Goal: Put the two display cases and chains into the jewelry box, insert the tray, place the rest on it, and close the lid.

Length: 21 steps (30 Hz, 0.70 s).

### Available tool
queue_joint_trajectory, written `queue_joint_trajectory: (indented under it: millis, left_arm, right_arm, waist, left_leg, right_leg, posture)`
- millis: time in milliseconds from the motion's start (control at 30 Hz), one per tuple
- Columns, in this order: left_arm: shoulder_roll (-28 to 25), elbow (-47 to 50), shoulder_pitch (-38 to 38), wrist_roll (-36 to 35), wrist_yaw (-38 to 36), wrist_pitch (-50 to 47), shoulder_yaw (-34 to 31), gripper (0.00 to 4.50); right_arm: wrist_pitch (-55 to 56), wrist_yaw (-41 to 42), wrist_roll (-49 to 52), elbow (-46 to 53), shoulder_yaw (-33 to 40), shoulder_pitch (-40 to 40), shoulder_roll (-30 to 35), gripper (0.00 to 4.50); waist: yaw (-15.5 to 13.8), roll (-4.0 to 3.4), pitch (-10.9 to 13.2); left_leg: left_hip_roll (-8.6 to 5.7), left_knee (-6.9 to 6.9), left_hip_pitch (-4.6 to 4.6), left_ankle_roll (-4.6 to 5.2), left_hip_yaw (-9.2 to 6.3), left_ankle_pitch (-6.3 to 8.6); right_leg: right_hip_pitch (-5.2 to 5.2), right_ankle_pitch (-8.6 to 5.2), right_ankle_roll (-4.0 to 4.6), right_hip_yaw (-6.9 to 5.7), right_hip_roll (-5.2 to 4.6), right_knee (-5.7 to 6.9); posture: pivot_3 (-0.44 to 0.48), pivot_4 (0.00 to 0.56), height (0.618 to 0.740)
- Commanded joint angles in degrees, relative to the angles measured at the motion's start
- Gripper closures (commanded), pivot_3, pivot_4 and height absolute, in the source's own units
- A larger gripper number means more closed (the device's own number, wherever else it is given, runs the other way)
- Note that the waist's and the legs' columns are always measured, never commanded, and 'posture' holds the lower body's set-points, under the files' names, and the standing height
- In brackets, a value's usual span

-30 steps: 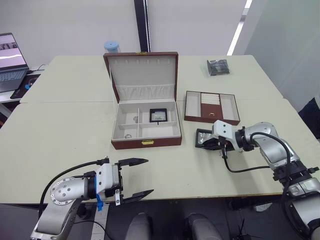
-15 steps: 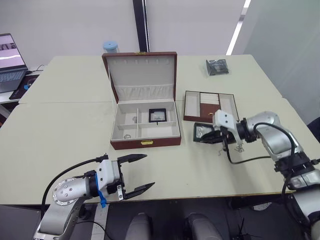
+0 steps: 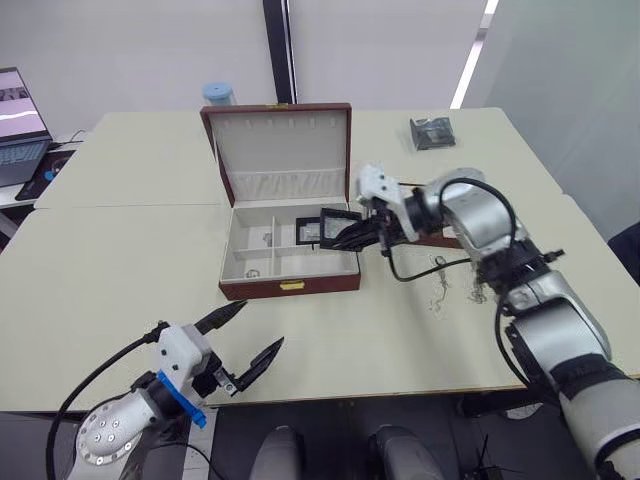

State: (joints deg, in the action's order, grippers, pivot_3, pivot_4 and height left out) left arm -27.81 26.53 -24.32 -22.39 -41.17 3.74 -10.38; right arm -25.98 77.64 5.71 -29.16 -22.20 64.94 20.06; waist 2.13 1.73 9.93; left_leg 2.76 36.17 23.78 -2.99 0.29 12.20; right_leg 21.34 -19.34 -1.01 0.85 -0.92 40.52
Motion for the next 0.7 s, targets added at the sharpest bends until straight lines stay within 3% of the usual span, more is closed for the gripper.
queue_joint_trajectory:
  millis: [33, 700]
  left_arm:
    - [1.7, 3.8, -2.3, 0.4, 3.8, 0.1, -2.3, 0.0]
    - [5.7, 7.0, -5.7, 3.2, 8.6, 0.6, -1.0, 0.0]
  right_arm:
    - [-0.3, 0.8, -1.1, -5.3, -0.8, 4.0, -2.7, 4.47]
    - [7.1, 1.2, -8.4, -28.8, -1.0, 11.3, -13.2, 4.47]
  waist:
    - [-0.3, 0.0, 0.0]
    - [-0.3, -0.01, 0.0]
  left_leg:
    - [-0.01, 0.0, 0.0, 0.0, 0.01, 0.0]
    - [-0.03, -0.02, 0.02, 0.0, 0.06, 0.0]
  right_leg:
    - [0.0, 0.0, 0.0, 0.01, 0.0, 0.0]
    - [0.03, 0.0, 0.0, 0.03, -0.04, -0.01]
  posture:
    - [0.0, 0.15, 0.74]
    - [0.0, 0.15, 0.74]
